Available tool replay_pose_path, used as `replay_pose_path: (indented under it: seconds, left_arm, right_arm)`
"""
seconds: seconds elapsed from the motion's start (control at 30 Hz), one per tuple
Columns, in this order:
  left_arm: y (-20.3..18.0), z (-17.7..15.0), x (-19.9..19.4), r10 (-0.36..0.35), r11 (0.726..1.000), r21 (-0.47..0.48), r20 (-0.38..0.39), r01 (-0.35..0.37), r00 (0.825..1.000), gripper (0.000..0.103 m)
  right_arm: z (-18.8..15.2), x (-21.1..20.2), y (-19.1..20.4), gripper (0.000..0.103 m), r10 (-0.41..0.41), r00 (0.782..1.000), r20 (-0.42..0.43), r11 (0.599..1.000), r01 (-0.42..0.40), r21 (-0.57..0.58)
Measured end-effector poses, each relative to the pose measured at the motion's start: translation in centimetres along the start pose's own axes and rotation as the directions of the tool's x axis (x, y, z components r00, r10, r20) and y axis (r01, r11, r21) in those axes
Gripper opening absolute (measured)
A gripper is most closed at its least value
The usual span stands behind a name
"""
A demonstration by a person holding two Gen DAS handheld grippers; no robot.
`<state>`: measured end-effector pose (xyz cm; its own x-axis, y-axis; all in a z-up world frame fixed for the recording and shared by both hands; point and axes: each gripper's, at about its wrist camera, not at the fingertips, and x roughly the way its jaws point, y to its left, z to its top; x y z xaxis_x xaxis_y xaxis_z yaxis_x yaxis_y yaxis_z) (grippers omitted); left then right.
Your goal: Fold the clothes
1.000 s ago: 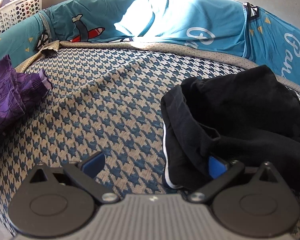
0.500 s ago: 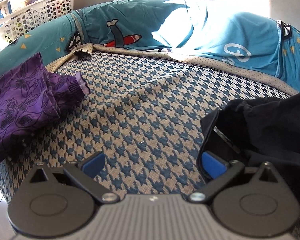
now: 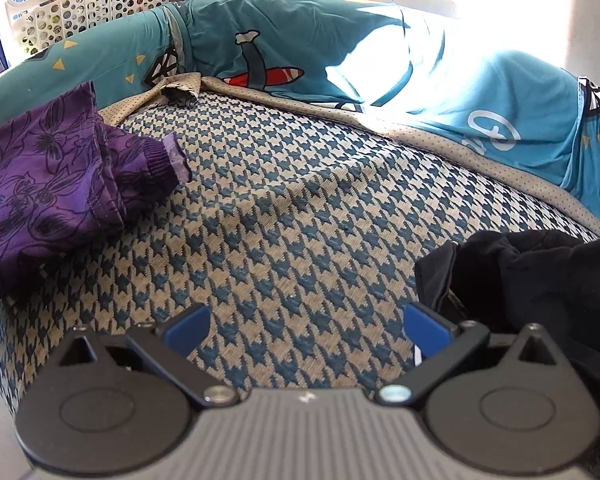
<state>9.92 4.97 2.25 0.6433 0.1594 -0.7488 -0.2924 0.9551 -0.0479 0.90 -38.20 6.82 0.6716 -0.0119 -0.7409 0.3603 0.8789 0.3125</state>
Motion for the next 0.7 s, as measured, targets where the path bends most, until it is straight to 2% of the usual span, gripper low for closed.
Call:
replay_pose_path:
  seconds: [0.2,0.3,0.5,0.57,0.7]
  left_arm:
    - [-1.2,0.0,-1.1,-0.088,0.996,0.005,0.034,0.088,0.996,0.103]
    - [-2.1,-0.3,-1.3,-0.123,0.992,0.02,0.033,0.123,0.992,0.103]
    - [-3.9,-1.2,-2.2,-0.158,0.984,0.093,0.081,0.151,0.984,0.103]
    - [-4.7,-1.4,-1.8,-0.168,0.979,0.129,0.048,0.16,0.985,0.103]
    - [-5.3,-2.3,-0.4,-0.16,0.976,0.143,-0.033,0.163,0.987,0.103]
  right_arm:
    - [-0.8,-0.3,0.0,0.061,0.01,1.0,-0.004,0.999,-0.01,-0.042]
    - [-0.7,-0.8,-0.2,0.061,0.033,0.999,0.026,0.999,-0.031,-0.041]
    - [-0.3,-0.3,1.1,0.061,0.076,0.996,0.036,0.996,-0.075,-0.048]
    - [-0.3,-0.1,2.1,0.061,0.087,0.996,0.036,0.994,-0.085,-0.074]
    - [-0.5,0.4,4.5,0.061,0.126,0.991,0.037,0.984,-0.12,-0.129]
